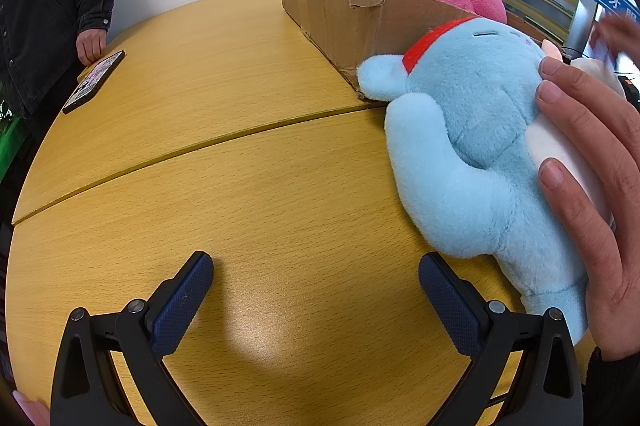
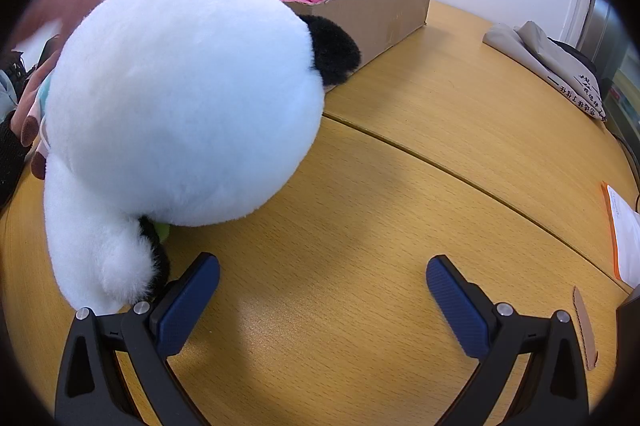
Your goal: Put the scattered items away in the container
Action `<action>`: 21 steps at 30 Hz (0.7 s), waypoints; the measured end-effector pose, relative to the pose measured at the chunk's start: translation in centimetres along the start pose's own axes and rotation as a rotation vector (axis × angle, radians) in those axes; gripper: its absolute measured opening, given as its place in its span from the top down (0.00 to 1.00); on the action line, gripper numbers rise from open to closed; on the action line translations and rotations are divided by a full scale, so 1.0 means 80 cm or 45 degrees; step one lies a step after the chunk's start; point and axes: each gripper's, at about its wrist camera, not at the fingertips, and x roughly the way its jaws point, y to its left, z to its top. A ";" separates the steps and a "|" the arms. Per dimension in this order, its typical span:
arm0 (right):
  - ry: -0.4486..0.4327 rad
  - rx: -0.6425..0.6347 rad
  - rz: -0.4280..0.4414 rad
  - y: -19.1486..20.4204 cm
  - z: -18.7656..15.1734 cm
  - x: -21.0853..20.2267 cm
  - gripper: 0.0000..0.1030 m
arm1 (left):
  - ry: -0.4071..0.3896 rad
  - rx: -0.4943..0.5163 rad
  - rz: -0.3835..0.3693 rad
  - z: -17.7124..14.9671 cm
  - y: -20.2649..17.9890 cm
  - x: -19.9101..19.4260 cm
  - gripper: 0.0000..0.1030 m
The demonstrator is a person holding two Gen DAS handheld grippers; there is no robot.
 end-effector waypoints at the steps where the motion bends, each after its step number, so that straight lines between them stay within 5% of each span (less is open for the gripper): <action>1: 0.000 0.000 0.000 0.000 0.000 0.000 0.00 | 0.000 0.000 0.000 0.000 0.000 0.000 0.00; 21: 0.000 0.001 0.001 -0.002 0.001 0.001 0.00 | 0.000 -0.001 0.000 0.002 0.001 0.001 0.00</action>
